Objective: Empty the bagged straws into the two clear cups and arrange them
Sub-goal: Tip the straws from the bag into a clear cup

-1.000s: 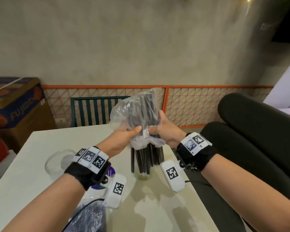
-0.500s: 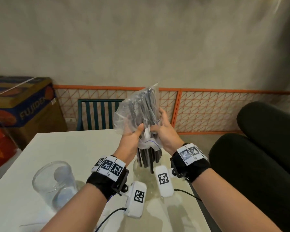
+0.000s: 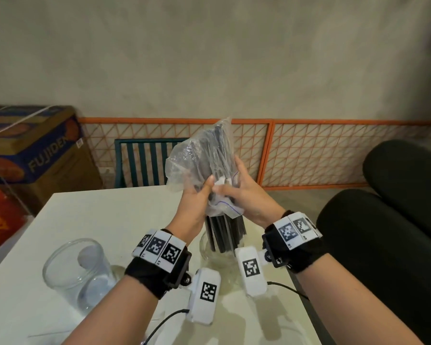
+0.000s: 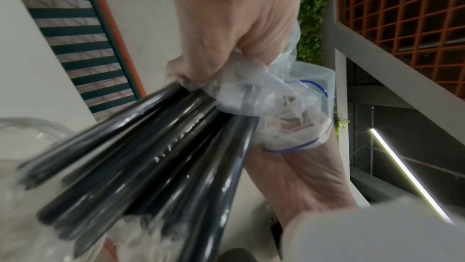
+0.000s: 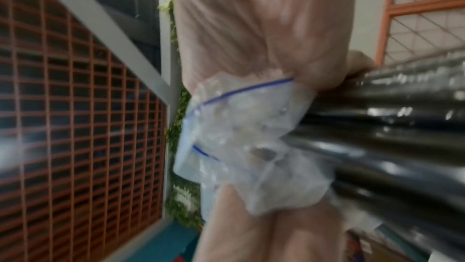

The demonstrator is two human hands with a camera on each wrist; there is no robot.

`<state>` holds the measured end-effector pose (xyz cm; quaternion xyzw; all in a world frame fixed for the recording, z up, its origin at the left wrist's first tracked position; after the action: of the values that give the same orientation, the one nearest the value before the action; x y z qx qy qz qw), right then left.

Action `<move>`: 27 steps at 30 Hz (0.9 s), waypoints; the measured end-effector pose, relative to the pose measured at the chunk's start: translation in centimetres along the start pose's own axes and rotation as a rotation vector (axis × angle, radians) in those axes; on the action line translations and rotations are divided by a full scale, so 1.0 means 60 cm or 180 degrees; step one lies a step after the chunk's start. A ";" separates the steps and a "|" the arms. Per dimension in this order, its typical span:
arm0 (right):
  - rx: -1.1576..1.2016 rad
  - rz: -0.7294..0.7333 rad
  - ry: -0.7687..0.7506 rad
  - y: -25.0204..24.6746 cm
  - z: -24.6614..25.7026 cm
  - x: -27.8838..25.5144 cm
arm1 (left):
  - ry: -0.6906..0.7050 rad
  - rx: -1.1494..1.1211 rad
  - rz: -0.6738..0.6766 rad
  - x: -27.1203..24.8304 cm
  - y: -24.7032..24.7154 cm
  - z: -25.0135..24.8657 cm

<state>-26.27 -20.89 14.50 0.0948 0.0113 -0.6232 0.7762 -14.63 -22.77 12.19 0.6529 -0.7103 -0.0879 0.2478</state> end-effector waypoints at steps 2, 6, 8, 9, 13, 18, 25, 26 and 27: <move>-0.0482 0.0086 -0.0090 -0.001 0.002 -0.006 | -0.0081 0.0087 0.0255 0.000 0.000 -0.002; -0.0495 -0.0164 -0.0228 -0.007 -0.013 -0.008 | -0.0202 0.0499 0.0559 -0.001 -0.006 -0.009; -0.0329 -0.0336 -0.0322 -0.008 -0.026 -0.006 | -0.0193 0.0595 0.0547 0.004 -0.010 -0.008; -0.0211 -0.0371 -0.0350 -0.008 -0.031 -0.005 | -0.0187 0.0546 0.0491 0.007 -0.012 -0.005; 0.0142 -0.0378 -0.0321 -0.009 -0.046 0.001 | -0.0179 0.0289 0.0288 0.000 -0.010 0.011; 0.0377 -0.0416 -0.0322 -0.015 -0.058 0.005 | -0.0051 0.0053 0.0156 -0.004 -0.005 0.030; 0.0623 -0.0487 -0.0355 -0.027 -0.065 0.009 | -0.0055 -0.0061 -0.0193 -0.004 0.010 0.044; 0.0635 -0.0496 -0.0336 -0.029 -0.071 0.008 | -0.0072 -0.0067 -0.0218 -0.006 0.008 0.050; 0.0627 -0.0508 -0.0323 -0.030 -0.076 0.007 | -0.0072 -0.0084 -0.0207 -0.009 0.007 0.055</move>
<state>-27.48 -20.91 9.75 0.1376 -0.0818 -0.6850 0.7107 -16.52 -22.86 9.40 0.6713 -0.6903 -0.1126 0.2454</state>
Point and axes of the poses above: each hand's wrist, its own x-axis towards the middle knuckle, its own y-axis out of the palm, z = x × y, the point moved 1 cm from there along x, towards the middle knuckle, and after that the axes turned 12 degrees about y, right-handed, at the moved point
